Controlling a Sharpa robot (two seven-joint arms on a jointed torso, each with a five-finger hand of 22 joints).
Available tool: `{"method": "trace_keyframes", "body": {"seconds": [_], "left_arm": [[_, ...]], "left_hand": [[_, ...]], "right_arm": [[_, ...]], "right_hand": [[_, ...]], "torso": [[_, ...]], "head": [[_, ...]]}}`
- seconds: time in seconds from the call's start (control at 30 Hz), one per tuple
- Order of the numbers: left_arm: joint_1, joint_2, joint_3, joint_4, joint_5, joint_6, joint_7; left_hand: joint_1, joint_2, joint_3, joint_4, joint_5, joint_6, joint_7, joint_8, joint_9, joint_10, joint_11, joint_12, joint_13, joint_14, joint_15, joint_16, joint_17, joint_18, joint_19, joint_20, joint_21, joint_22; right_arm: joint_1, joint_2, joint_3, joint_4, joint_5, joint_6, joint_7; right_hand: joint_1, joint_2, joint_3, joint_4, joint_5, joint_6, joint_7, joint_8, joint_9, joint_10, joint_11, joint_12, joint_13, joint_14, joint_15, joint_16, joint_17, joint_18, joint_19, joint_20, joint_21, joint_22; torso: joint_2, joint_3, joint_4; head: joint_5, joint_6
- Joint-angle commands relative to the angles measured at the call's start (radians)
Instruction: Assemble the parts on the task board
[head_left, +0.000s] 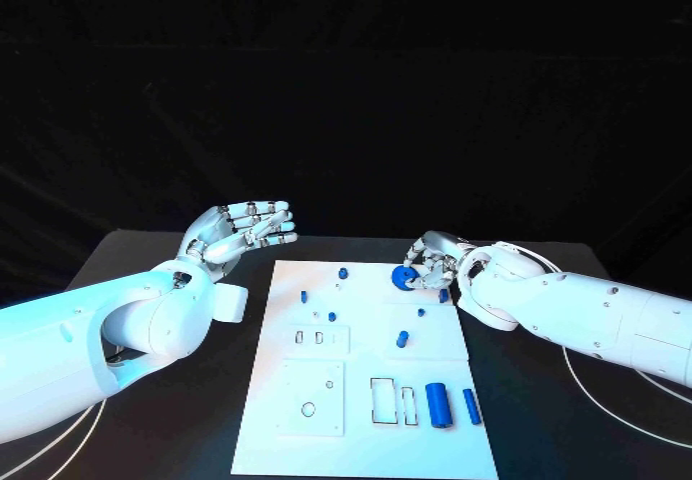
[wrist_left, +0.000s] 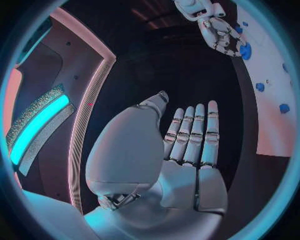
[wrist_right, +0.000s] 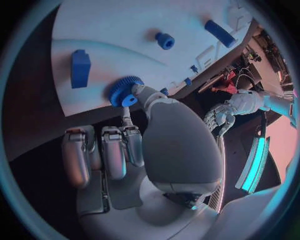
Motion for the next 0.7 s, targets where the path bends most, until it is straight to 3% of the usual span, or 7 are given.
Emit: {"method": "trace_keyframes", "body": {"seconds": [0.03,0.13,0.37,0.5,0.7], "left_arm": [[0.002,0.002,0.001,0.000,0.003,0.017,0.004],[0.002,0.002,0.001,-0.002,0.003,0.017,0.003],[0.002,0.006,0.001,-0.006,0.003,0.017,0.002],[0.002,0.010,0.001,-0.007,0.003,0.018,0.001],[0.002,0.014,0.001,-0.008,0.003,0.019,0.000]], "left_hand": [[-0.005,0.002,0.002,-0.006,-0.006,-0.007,0.035,-0.002,0.001,-0.008,0.001,0.000,-0.001,-0.007,-0.002,-0.005,0.001,0.005,-0.004,0.002,-0.003,-0.002],[-0.006,0.003,0.003,-0.006,-0.006,-0.007,0.035,-0.002,0.001,-0.009,0.001,0.000,-0.001,-0.007,-0.002,-0.006,0.002,0.005,-0.004,0.002,-0.003,-0.002],[-0.005,0.004,0.004,-0.007,-0.006,-0.007,0.035,-0.002,0.001,-0.009,0.001,0.000,-0.001,-0.007,-0.002,-0.006,0.002,0.005,-0.004,0.002,-0.003,-0.002],[-0.005,0.004,0.004,-0.007,-0.006,-0.007,0.035,-0.002,0.001,-0.009,0.001,0.000,-0.001,-0.007,-0.002,-0.006,0.002,0.005,-0.004,0.002,-0.003,-0.002],[-0.005,0.004,0.004,-0.007,-0.006,-0.007,0.035,-0.002,0.001,-0.009,0.001,0.000,-0.001,-0.007,-0.002,-0.006,0.002,0.005,-0.004,0.002,-0.003,-0.002]], "right_arm": [[0.001,-0.006,0.001,0.034,-0.065,-0.108,0.011],[0.007,-0.009,0.003,0.079,-0.101,-0.153,-0.002],[0.015,0.024,0.005,0.149,-0.172,-0.190,-0.034],[0.014,0.064,0.005,0.156,-0.198,-0.192,-0.046],[0.003,0.119,0.002,0.131,-0.213,-0.186,-0.057]], "right_hand": [[-0.008,0.001,0.018,-0.001,0.011,0.021,-0.010,0.004,0.001,0.037,-0.010,0.011,0.190,0.095,-0.006,0.007,0.220,-0.020,0.088,-0.010,0.008,0.240],[-0.013,-0.003,0.026,-0.002,0.013,0.024,-0.011,0.004,0.001,0.041,-0.010,0.015,0.195,0.095,-0.006,0.007,0.221,-0.023,0.095,-0.011,0.016,0.249],[-0.027,-0.008,0.035,0.001,0.015,0.025,-0.011,0.003,0.000,0.045,-0.011,0.019,0.198,0.096,-0.007,0.008,0.223,-0.025,0.101,-0.012,0.022,0.256],[-0.031,-0.008,0.038,0.002,0.016,0.026,-0.011,0.002,0.000,0.045,-0.011,0.019,0.198,0.096,-0.007,0.008,0.222,-0.026,0.103,-0.012,0.025,0.260],[-0.032,-0.008,0.041,0.003,0.017,0.026,-0.011,0.002,0.000,0.045,-0.011,0.019,0.198,0.095,-0.007,0.007,0.221,-0.026,0.103,-0.012,0.025,0.260]], "torso": [[-0.001,0.0003,-0.0003],[-0.001,0.0005,-0.0007],[-0.001,-0.0007,0.0012],[0.001,-0.0011,0.0046],[0.002,-0.0017,0.0030]], "head": [[0.001,0.000],[0.002,0.001],[0.002,0.005],[0.002,0.004],[0.006,0.002]]}}
